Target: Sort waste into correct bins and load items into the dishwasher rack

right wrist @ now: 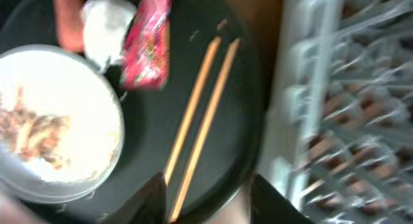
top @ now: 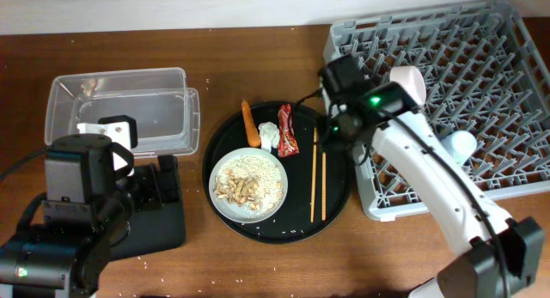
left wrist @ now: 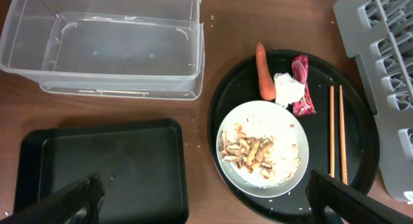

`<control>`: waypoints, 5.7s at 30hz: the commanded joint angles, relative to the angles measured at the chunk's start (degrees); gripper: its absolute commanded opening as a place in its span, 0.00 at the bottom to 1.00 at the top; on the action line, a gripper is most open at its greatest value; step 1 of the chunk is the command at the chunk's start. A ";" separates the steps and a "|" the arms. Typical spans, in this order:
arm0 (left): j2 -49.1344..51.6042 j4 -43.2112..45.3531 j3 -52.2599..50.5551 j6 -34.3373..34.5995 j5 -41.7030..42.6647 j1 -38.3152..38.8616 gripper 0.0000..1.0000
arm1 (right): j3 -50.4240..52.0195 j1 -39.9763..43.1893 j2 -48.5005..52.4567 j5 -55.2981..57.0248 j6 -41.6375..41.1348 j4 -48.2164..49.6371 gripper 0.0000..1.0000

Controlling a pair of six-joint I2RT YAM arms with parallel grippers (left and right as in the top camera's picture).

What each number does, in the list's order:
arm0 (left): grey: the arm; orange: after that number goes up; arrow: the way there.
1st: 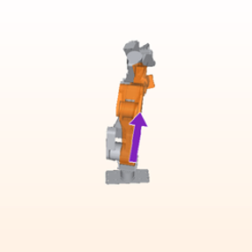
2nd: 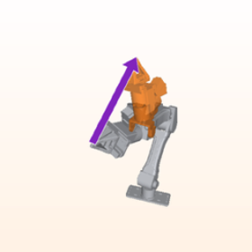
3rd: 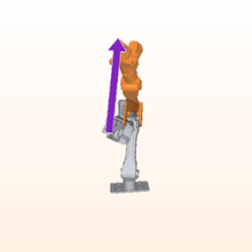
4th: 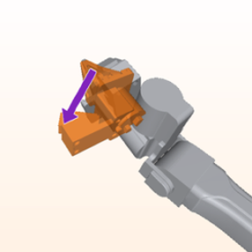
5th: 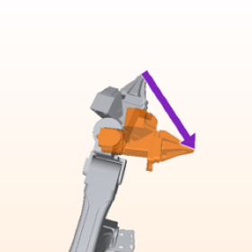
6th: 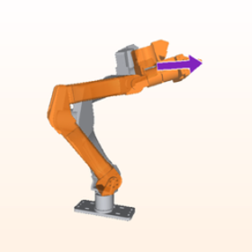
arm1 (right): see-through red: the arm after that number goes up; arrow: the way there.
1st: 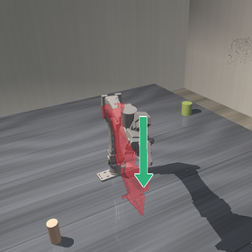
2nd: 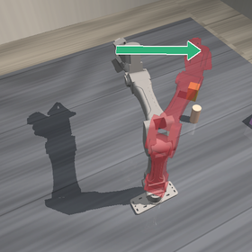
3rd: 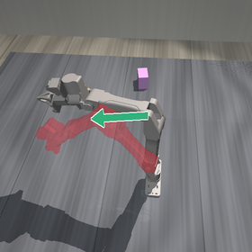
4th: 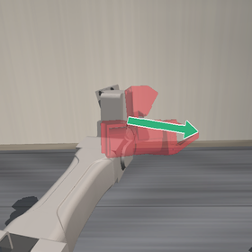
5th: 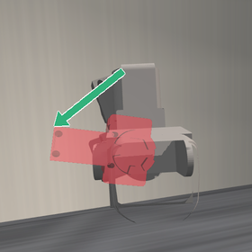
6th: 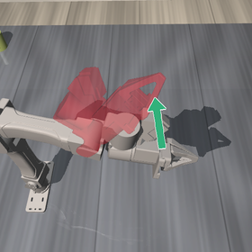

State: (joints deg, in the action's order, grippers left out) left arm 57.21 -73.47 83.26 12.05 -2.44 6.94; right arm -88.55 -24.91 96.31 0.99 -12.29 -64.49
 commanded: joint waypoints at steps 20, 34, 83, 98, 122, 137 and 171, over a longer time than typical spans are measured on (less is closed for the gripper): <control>-0.17 0.07 0.46 0.33 -0.83 -0.24 0.99 | 0.07 6.56 -3.85 -2.99 5.14 2.97 0.04; -0.17 0.07 0.46 0.33 -0.83 -0.24 0.99 | 0.26 2.95 2.91 -6.29 2.62 3.32 0.59; -0.17 0.44 0.46 0.35 9.16 -0.24 0.99 | -2.14 1.40 0.98 -11.19 2.32 -3.41 0.49; 15.43 8.83 0.46 -0.09 8.37 10.86 0.99 | 18.12 7.30 -49.16 3.58 7.37 0.46 0.98; 10.29 7.65 0.46 4.85 -3.43 17.79 0.99 | 27.91 7.30 -78.88 -5.01 17.44 -4.83 0.98; 57.70 36.17 0.46 5.07 -10.54 28.92 0.70 | 27.91 7.30 -78.86 -5.03 17.44 -3.93 0.98; 70.34 26.91 17.11 6.84 -4.85 28.55 0.65 | 27.91 7.30 -78.86 -5.03 17.44 -3.93 0.98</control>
State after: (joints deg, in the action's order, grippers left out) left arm 124.29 -48.12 100.42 17.47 -4.32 33.41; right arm -60.55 -17.56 17.67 -4.32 4.95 -68.55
